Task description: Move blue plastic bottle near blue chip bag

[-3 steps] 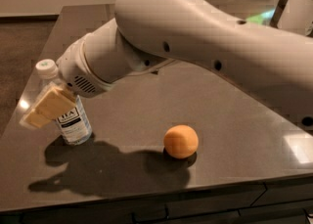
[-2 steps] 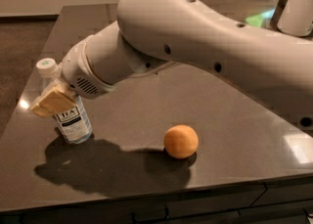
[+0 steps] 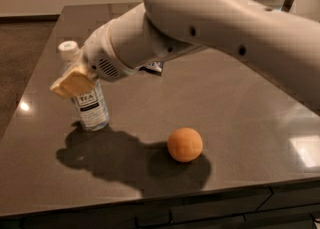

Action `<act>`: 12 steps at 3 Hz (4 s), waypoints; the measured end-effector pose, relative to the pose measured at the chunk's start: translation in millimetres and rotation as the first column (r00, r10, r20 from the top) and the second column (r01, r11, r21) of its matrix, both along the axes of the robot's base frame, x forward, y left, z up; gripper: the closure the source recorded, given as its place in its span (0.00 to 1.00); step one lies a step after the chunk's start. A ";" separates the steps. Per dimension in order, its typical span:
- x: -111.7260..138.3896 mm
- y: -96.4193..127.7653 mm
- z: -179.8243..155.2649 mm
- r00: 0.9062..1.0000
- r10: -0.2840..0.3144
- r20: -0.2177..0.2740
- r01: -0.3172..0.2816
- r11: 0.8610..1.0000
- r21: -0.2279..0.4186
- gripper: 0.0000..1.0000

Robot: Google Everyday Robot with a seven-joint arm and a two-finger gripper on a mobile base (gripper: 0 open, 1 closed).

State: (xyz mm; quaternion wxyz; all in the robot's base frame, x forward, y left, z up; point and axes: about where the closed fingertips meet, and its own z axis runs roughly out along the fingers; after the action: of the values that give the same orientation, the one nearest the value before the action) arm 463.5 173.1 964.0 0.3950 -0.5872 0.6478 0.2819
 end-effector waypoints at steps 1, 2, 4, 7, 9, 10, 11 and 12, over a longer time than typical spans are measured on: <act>40.7 -32.9 15.6 0.995 -0.101 -0.021 0.101 0.995 0.022 1.00; 79.0 -70.8 22.9 0.979 -0.201 -0.046 0.203 0.978 0.049 1.00; 133.5 -139.5 14.3 0.933 -0.347 -0.091 0.355 0.931 0.091 1.00; 171.5 -195.7 7.5 0.886 -0.463 -0.013 0.462 0.882 0.087 0.82; 170.4 -195.1 1.9 0.906 -0.419 0.063 0.418 0.908 0.037 0.35; 170.2 -192.0 -2.9 0.919 -0.389 0.066 0.389 0.921 0.009 0.12; 168.8 -189.4 -7.0 0.927 -0.370 0.064 0.371 0.929 -0.007 0.00; 168.8 -189.3 -7.0 0.927 -0.370 0.064 0.371 0.929 -0.007 0.00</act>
Offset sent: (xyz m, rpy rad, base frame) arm 0.1283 -0.1204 0.0249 0.0911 0.0772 -0.3303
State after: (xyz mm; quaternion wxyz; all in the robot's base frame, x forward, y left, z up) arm 632.3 -16.3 957.1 0.4555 -0.4666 0.7371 0.1778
